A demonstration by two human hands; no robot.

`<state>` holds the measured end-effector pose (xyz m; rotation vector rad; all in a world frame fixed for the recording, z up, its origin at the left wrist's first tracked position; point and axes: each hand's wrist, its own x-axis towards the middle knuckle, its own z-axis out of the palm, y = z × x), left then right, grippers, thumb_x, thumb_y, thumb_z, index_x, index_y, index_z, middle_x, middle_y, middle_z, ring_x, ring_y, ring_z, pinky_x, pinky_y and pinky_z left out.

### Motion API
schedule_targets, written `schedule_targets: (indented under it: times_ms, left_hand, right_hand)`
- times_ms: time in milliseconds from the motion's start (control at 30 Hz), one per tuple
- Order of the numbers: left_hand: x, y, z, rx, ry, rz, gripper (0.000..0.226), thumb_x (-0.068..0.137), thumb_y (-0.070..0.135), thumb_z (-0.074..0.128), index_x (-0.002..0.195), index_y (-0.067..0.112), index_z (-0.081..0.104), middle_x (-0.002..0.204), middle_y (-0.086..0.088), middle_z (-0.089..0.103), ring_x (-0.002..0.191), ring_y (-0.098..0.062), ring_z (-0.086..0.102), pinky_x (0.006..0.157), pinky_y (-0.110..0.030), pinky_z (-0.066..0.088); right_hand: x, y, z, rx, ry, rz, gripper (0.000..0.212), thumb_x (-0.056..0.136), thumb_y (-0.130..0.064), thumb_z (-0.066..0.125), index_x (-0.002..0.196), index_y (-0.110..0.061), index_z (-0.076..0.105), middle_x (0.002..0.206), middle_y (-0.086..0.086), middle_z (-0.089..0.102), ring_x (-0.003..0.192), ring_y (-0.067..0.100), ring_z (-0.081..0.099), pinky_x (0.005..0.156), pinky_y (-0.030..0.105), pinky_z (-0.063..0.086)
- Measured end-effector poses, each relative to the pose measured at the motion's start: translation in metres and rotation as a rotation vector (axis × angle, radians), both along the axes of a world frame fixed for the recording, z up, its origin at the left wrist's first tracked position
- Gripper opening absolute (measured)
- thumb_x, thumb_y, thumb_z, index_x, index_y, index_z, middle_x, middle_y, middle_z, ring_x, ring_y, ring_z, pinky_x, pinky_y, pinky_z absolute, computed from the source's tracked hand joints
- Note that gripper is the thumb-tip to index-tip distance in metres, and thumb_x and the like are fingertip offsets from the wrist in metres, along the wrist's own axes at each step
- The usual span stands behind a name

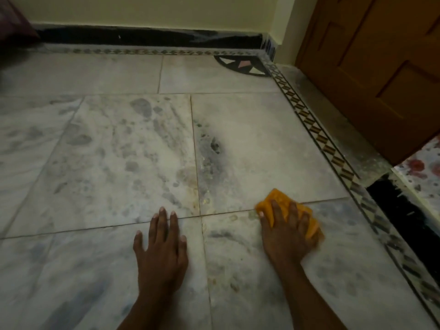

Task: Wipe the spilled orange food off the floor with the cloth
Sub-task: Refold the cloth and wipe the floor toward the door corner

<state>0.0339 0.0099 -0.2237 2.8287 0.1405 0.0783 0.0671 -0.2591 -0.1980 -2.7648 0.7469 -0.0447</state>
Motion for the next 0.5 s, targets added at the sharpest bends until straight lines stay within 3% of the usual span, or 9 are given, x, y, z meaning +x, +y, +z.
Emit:
schedule_targets:
  times_ms: [33, 133, 200, 267, 333, 500]
  left_hand:
    - [0.001, 0.000, 0.000, 0.000, 0.000, -0.008, 0.070, 0.101, 0.054, 0.013, 0.165, 0.028, 0.016, 0.175, 0.003, 0.002, 0.161, -0.015, 0.008, 0.125, -0.057, 0.010]
    - [-0.001, 0.009, -0.002, 0.005, 0.021, -0.041, 0.070, 0.101, 0.055, 0.013, 0.165, 0.027, 0.019, 0.175, 0.002, 0.003, 0.161, -0.017, 0.009, 0.125, -0.058, 0.012]
    - [-0.004, 0.007, 0.000, -0.008, 0.006, -0.015, 0.070, 0.101, 0.053, 0.017, 0.164, 0.025, 0.025, 0.174, 0.000, 0.008, 0.160, -0.019, 0.015, 0.124, -0.059, 0.015]
    - [-0.005, 0.004, 0.005, -0.032, 0.012, -0.015, 0.070, 0.100, 0.052, 0.020, 0.164, 0.024, 0.028, 0.174, 0.000, 0.010, 0.160, -0.019, 0.018, 0.124, -0.059, 0.017]
    - [-0.002, 0.003, 0.010, -0.060, 0.019, -0.015, 0.070, 0.100, 0.051, 0.021, 0.164, 0.024, 0.028, 0.174, 0.000, 0.009, 0.160, -0.018, 0.015, 0.125, -0.059, 0.015]
    - [-0.004, 0.002, 0.015, -0.070, 0.035, -0.022, 0.068, 0.101, 0.048, 0.028, 0.165, 0.026, 0.021, 0.175, 0.000, 0.009, 0.161, -0.017, 0.010, 0.126, -0.056, 0.008]
  right_hand:
    - [0.015, 0.009, 0.003, 0.056, 0.040, 0.031, 0.057, 0.097, -0.072, 0.038, 0.152, -0.057, 0.036, 0.172, -0.005, 0.024, 0.159, 0.033, 0.012, 0.121, 0.066, 0.009]
    - [0.002, 0.031, -0.012, 0.007, -0.008, 0.320, 0.059, 0.091, -0.074, 0.034, 0.143, -0.054, 0.053, 0.164, -0.001, 0.042, 0.153, 0.038, 0.034, 0.117, 0.071, 0.017]
    - [-0.027, 0.025, -0.007, -0.010, 0.102, 0.538, 0.069, 0.086, -0.087, 0.022, 0.146, -0.061, 0.043, 0.170, -0.009, 0.028, 0.158, 0.032, 0.023, 0.118, 0.069, 0.016]
    - [-0.041, 0.003, 0.009, 0.003, 0.170, 0.578, 0.083, 0.076, -0.095, 0.009, 0.150, -0.064, 0.030, 0.173, -0.015, 0.011, 0.162, 0.025, 0.009, 0.122, 0.063, 0.014]
    - [-0.029, -0.018, 0.019, -0.054, 0.241, 0.543, 0.089, 0.069, -0.092, 0.007, 0.153, -0.064, 0.019, 0.174, -0.014, 0.004, 0.162, 0.025, 0.005, 0.125, 0.058, 0.014]
    - [0.005, -0.020, 0.010, -0.057, 0.353, 0.558, 0.080, 0.077, -0.085, 0.014, 0.153, -0.061, 0.003, 0.175, 0.008, 0.001, 0.160, 0.040, 0.006, 0.125, 0.062, 0.016]
